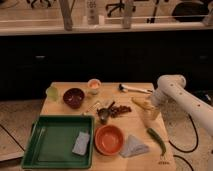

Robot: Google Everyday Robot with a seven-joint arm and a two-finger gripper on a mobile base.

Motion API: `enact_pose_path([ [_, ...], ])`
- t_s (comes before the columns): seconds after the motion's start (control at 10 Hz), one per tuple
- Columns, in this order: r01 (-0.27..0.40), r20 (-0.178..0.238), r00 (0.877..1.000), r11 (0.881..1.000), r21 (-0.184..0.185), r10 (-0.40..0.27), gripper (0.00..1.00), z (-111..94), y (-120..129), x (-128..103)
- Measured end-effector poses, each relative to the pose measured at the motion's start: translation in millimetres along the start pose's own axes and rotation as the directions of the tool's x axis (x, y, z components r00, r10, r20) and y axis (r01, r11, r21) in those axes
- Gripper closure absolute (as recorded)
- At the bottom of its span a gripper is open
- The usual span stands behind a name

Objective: Place banana in red bowl

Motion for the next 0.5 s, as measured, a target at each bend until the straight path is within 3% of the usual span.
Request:
enact_pose_path([
  [0.5,0.018,-0.001,1.000,1.000,-0.002,-0.018,0.20,6.2,-3.1,-5.3],
])
